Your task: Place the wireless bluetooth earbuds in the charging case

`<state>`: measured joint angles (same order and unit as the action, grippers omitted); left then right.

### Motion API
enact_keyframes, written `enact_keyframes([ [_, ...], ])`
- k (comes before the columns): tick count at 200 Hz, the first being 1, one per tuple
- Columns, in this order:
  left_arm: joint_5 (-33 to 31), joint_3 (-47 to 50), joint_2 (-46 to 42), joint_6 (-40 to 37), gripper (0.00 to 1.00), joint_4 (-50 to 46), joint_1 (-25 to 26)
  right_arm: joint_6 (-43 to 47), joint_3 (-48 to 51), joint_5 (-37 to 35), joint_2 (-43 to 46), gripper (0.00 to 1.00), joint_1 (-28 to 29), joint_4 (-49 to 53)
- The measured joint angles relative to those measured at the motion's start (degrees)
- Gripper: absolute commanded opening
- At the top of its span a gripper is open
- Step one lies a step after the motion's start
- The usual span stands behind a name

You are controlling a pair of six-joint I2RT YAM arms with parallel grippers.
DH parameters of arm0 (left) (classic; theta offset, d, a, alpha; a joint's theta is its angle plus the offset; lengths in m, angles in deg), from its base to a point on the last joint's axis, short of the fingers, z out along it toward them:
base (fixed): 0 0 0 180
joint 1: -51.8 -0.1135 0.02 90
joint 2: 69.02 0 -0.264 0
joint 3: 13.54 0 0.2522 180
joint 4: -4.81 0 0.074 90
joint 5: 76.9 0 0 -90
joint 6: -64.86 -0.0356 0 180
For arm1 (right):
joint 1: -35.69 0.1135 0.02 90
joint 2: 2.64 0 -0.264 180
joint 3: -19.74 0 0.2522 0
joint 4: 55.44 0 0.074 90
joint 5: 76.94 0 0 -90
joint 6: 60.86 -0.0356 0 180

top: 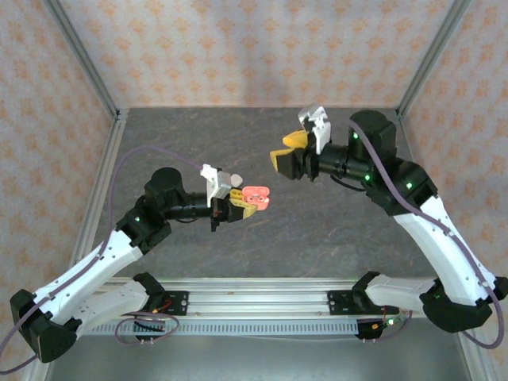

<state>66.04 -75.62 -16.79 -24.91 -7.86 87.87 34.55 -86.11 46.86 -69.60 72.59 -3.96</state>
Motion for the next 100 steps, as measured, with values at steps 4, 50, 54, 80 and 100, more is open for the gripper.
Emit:
enact_keyframes([
  [4,0.00,0.00,0.00,0.00,0.00,0.00,0.00,-1.57,0.00,0.11,-0.50,0.53,-0.48,0.09],
  [50,-0.02,-0.09,0.00,0.26,0.00,0.20,0.00,-17.92,6.56,8.94,-7.41,0.37,-4.00,-1.60],
  [54,-0.04,-0.09,0.00,0.33,0.00,0.26,0.00,-18.69,7.17,9.90,-7.85,0.37,-4.02,-1.88],
  [80,-0.52,-0.09,0.00,0.44,0.00,0.52,0.17,-24.24,10.56,15.78,-8.85,0.36,-4.09,-4.55],
  [100,-0.79,-0.09,0.00,0.48,0.00,0.85,0.33,-26.08,11.19,17.99,-8.17,0.36,-4.09,-6.99],
])
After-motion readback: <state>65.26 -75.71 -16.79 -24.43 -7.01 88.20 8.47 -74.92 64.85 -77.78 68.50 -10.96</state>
